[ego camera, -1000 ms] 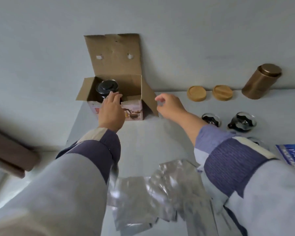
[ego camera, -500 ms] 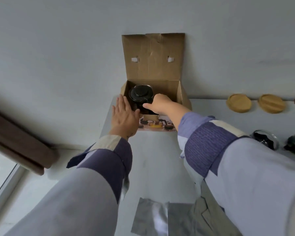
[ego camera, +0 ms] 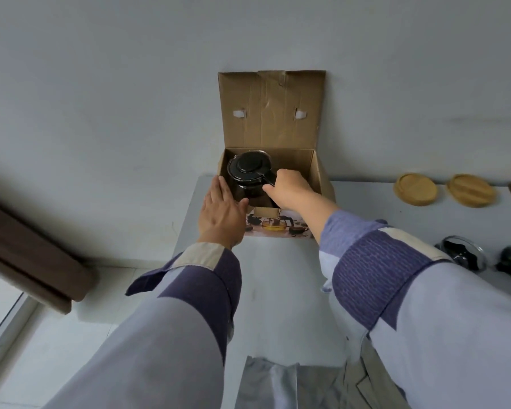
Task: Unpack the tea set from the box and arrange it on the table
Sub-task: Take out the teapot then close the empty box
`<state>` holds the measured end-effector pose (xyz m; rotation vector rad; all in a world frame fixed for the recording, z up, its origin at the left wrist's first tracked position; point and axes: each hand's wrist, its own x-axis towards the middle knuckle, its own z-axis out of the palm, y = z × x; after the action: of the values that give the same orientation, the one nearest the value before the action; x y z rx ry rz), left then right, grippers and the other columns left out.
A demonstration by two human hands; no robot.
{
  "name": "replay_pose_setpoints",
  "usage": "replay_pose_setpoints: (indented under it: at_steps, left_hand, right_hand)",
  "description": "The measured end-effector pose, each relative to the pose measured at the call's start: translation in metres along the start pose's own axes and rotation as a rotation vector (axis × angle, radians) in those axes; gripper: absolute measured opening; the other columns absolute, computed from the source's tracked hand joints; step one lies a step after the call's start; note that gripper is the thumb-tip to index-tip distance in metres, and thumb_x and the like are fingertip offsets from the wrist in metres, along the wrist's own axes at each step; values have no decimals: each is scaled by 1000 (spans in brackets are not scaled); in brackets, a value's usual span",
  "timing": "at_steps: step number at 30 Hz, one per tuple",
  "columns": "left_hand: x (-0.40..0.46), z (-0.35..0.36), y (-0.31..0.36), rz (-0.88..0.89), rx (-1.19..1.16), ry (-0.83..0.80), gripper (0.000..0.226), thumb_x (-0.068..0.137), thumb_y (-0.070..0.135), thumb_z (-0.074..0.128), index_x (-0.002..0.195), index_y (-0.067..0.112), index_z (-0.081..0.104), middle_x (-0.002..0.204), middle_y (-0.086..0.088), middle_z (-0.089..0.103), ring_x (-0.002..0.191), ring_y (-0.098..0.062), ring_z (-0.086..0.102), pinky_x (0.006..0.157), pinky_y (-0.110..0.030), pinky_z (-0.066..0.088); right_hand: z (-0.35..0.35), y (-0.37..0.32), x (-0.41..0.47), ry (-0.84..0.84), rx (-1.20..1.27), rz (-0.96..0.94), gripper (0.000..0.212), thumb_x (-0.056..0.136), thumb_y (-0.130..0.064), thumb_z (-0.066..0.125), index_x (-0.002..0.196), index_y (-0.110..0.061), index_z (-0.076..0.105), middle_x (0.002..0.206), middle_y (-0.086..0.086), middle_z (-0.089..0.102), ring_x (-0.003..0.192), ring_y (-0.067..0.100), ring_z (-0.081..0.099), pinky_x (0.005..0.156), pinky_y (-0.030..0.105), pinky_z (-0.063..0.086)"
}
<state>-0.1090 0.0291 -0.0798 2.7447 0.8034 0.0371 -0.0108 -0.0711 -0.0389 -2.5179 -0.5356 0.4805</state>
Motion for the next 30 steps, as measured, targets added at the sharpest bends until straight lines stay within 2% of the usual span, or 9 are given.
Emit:
replay_pose_setpoints:
  at_steps: [2, 3, 5, 7, 12, 17, 22, 26, 30]
  left_hand:
    - [-1, -1, 1, 2, -20, -9, 70, 102, 44, 20, 151, 3, -9, 160, -14, -6, 148, -29, 2, 121, -38, 10]
    - [-1, -2, 1, 4, -29, -17, 70, 102, 44, 21, 150, 3, -9, 160, -14, -6, 148, -29, 2, 121, -38, 10]
    - [-2, -4, 1, 4, -43, -33, 71, 102, 44, 22, 150, 3, -10, 160, -15, -7, 148, -30, 2, 121, -39, 10]
    - [-3, -6, 2, -3, -49, -45, 71, 102, 44, 22, 150, 2, -10, 160, -14, -8, 148, -30, 2, 121, -39, 11]
    - [-6, -8, 6, -42, -65, -70, 71, 102, 44, 23, 151, 6, -11, 160, -10, -10, 148, -27, 1, 121, -38, 10]
    - [-4, -7, 4, -19, -27, -51, 72, 102, 44, 23, 150, 2, -9, 160, -14, -8, 148, -29, 2, 120, -37, 10]
    - [-1, -3, 2, -32, -67, -45, 72, 102, 45, 26, 151, 4, -8, 161, -10, -8, 148, -29, 4, 120, -39, 13]
    - [1, 0, 2, -40, -76, -31, 72, 102, 45, 27, 151, 6, -7, 161, -8, -6, 147, -30, 8, 119, -42, 17]
    - [2, 1, 4, -56, -62, -26, 71, 102, 44, 27, 152, 6, -7, 161, -8, -6, 147, -31, 9, 119, -43, 18]
  right_hand:
    - [-14, -1, -6, 27, 7, -28, 31, 98, -32, 47, 117, -8, 54, 92, 5, 51, 80, 20, 52, 53, 23, 33]
    - [-22, -2, -9, 36, 21, -32, 32, 98, -32, 46, 118, -7, 53, 94, 5, 52, 82, 20, 53, 58, 25, 40]
    - [-40, -3, -15, 44, 89, -24, 36, 99, -33, 45, 122, -7, 50, 104, 7, 56, 89, 24, 59, 71, 35, 55]
    - [-59, -3, -21, 73, 146, -14, 39, 98, -35, 45, 125, -7, 49, 115, 11, 61, 92, 30, 65, 77, 41, 59]
    - [-99, 10, -41, 174, 169, 64, 43, 98, -36, 44, 127, -5, 50, 121, 14, 62, 86, 33, 69, 78, 40, 59]
    - [-118, 45, -57, 270, 238, 188, 39, 97, -34, 47, 119, -3, 54, 115, 16, 64, 88, 37, 68, 80, 45, 59]
    - [-116, 83, -69, 332, 250, 286, 35, 97, -30, 49, 114, 0, 56, 111, 14, 64, 92, 39, 66, 70, 43, 59]
    - [-99, 113, -73, 350, 204, 353, 39, 97, -31, 49, 118, 2, 53, 120, 20, 61, 104, 41, 63, 86, 48, 54]
    - [-78, 143, -71, 314, 263, 419, 38, 96, -31, 49, 119, 0, 52, 120, 20, 61, 104, 41, 62, 88, 49, 53]
